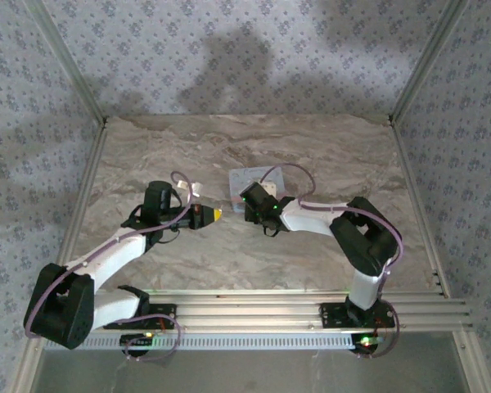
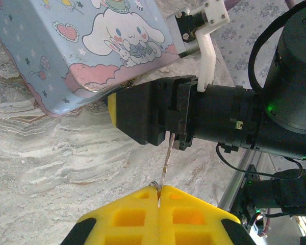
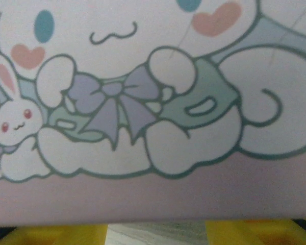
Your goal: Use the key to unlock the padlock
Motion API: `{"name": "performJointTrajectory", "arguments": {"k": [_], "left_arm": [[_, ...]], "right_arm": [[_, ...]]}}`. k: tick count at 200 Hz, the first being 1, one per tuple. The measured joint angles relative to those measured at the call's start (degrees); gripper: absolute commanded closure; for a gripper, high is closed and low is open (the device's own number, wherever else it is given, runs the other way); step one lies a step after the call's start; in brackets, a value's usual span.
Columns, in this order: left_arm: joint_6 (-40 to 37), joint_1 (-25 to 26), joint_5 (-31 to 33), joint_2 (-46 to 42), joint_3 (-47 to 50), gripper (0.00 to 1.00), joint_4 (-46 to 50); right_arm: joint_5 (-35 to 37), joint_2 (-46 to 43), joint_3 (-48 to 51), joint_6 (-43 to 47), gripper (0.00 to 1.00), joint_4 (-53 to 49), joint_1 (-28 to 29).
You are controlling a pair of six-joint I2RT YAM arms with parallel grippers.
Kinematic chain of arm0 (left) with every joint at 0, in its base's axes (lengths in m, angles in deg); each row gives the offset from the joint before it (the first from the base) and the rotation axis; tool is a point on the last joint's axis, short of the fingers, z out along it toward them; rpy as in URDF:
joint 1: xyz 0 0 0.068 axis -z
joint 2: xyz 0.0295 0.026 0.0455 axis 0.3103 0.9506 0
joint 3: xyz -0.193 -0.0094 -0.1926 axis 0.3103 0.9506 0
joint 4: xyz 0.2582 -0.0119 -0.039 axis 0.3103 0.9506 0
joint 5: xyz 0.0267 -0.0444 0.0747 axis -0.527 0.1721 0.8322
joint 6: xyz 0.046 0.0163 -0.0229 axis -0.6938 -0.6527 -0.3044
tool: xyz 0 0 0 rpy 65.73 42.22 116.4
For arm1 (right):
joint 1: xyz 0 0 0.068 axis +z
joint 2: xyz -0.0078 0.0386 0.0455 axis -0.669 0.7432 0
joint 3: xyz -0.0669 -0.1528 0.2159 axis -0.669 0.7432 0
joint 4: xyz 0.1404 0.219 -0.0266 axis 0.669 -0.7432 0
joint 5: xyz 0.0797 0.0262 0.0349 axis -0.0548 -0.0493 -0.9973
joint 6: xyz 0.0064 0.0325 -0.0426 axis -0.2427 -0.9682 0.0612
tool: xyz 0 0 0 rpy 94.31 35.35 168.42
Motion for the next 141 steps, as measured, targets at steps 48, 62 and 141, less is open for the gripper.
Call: {"name": "performJointTrajectory", "arguments": {"k": [48,62,141], "left_arm": [[-0.02,0.00,0.00,0.00,0.00,1.00,0.00],[-0.04,0.00,0.00,0.02,0.00,1.00,0.00],[-2.16,0.00,0.31,0.31,-0.02,1.00,2.38]], "right_arm": [[1.75,0.57,-0.09,0.66,0.51,0.22,0.00],[1.97,1.44,-0.81,1.62,0.54,0.17,0.00],[0.81,5.40,-6.54,7.89,0.85,-0.92,-0.17]]}}
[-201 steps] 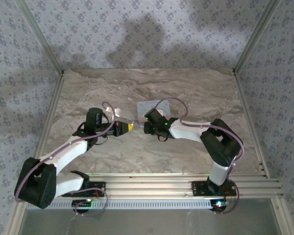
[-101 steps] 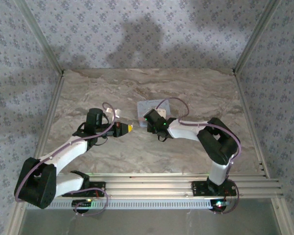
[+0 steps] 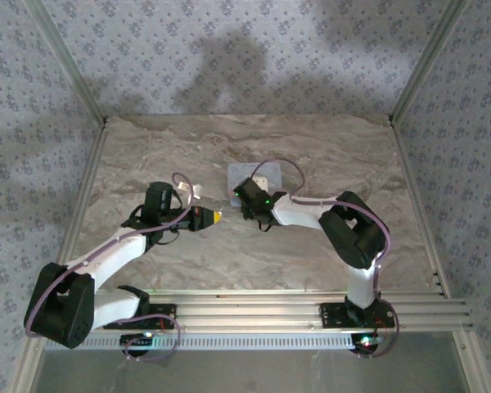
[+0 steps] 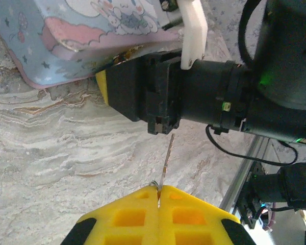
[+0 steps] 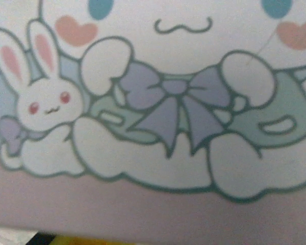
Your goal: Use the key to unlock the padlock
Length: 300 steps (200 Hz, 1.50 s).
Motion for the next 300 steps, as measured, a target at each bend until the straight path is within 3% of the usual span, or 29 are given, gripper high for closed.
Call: {"name": "performJointTrajectory", "arguments": {"k": [84,154,300], "left_arm": [[-1.95,2.03,2.40,3.23,0.02,1.00,0.35],[-4.17,5.16,3.96,6.97,0.02,1.00,-1.01],[-4.37,7.34,6.91,14.53,0.07,1.00,-13.77]], "right_arm": [[-11.80,-3.63,-0.24,5.44,0.97,-2.82,-3.85],[-24.98,-4.26,0.63,9.22,1.00,-3.30,-7.17],[-45.11,-11.98,5.84,2.86,1.00,0.74,-13.25]]}}
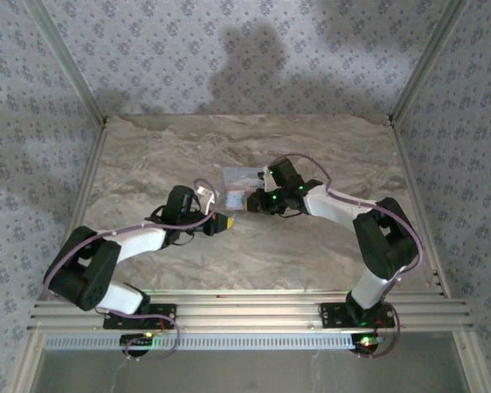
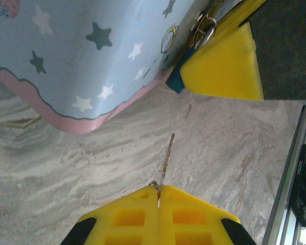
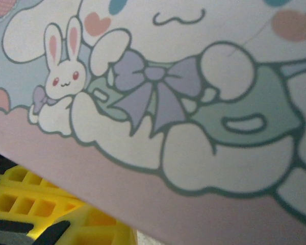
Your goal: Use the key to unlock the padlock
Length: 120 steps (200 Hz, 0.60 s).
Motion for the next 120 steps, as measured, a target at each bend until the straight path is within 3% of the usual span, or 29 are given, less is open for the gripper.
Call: {"name": "performJointTrajectory", "arguments": {"k": [120], "left_arm": [[-0.44,5.29,6.62,-0.17,2.14,1.00,-8.13]], "right_arm": [[-3.39,-2.82,-0.28,-7.56,1.00,-2.80,-0.85]]}}
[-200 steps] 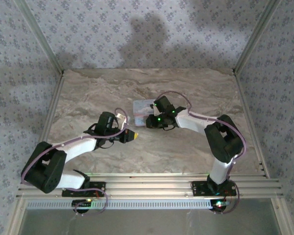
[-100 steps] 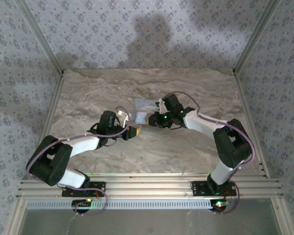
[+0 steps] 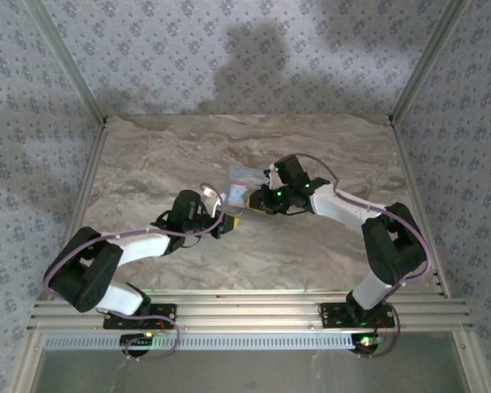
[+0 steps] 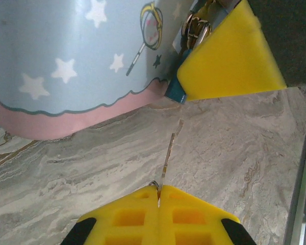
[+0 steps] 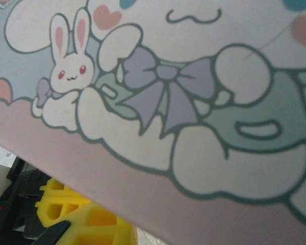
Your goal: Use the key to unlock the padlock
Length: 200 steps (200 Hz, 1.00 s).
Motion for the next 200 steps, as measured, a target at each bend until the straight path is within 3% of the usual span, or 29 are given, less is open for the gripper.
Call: {"name": "performJointTrajectory", "arguments": {"k": [58,200], "left_arm": [[2.36,0.22,-1.07,4.24,0.28,1.00,-6.49],[2.73,0.22,-1.11,4.63,1.03,1.00,-9.14]], "right_arm": [[0.35,0.00,-1.53,-1.27,1.00,-0.55,1.90],[1.81,0.00,-1.79,-2.10,1.00,-1.01,2.03]]}}
